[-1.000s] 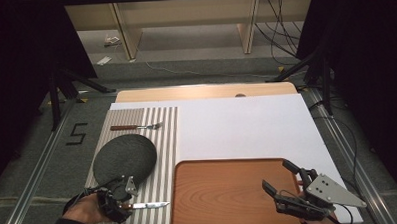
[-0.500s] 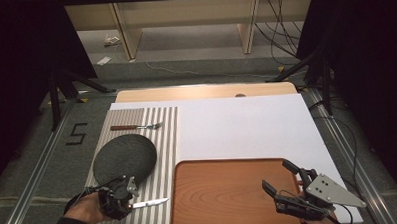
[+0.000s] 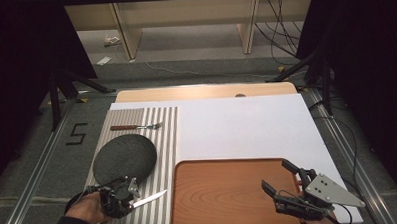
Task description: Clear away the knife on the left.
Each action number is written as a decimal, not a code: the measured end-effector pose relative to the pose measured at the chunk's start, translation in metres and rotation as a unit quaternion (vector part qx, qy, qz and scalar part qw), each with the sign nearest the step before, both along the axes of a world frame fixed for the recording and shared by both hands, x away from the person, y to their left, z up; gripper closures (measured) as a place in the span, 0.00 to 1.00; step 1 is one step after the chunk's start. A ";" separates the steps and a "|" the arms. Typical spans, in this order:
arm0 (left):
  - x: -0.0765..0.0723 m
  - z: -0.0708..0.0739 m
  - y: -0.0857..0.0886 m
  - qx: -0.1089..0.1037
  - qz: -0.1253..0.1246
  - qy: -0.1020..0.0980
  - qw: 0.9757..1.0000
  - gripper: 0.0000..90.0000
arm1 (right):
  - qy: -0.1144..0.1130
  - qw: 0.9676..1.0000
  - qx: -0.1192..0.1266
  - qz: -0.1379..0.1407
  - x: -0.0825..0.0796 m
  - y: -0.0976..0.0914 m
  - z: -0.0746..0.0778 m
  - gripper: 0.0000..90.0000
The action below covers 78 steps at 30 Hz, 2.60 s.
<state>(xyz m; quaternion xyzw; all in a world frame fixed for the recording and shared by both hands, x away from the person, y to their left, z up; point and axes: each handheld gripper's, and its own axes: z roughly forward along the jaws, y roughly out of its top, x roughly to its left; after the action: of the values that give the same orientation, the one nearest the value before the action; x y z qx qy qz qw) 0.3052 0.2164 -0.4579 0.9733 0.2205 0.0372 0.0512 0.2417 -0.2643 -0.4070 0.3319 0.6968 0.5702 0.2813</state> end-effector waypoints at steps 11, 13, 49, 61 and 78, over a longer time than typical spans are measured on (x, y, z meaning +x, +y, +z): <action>0.002 0.012 0.004 -0.059 0.035 -0.012 0.998 0.85 | -0.001 1.000 0.000 0.000 0.000 0.000 0.000 0.19; 0.003 0.013 0.004 -0.065 0.040 -0.011 0.997 0.85 | -0.001 1.000 0.000 0.000 0.000 0.000 0.000 0.19; -0.001 0.050 -0.040 -0.262 0.116 -0.037 0.957 0.85 | -0.001 1.000 0.000 0.000 0.000 0.000 0.000 0.19; -0.001 0.047 -0.066 -0.279 0.142 -0.001 0.950 0.85 | 0.000 1.000 -0.002 0.001 0.000 0.001 0.000 0.19; -0.002 0.042 -0.093 -0.296 0.119 0.032 0.947 0.85 | 0.001 1.000 -0.002 -0.001 0.000 0.000 -0.001 0.19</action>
<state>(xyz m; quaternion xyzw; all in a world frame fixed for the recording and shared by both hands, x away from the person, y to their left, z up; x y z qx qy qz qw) 0.3037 0.1237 -0.4161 0.8817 0.3372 -0.0549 0.3253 0.2420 -0.2639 -0.4077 0.3325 0.6979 0.5685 0.2813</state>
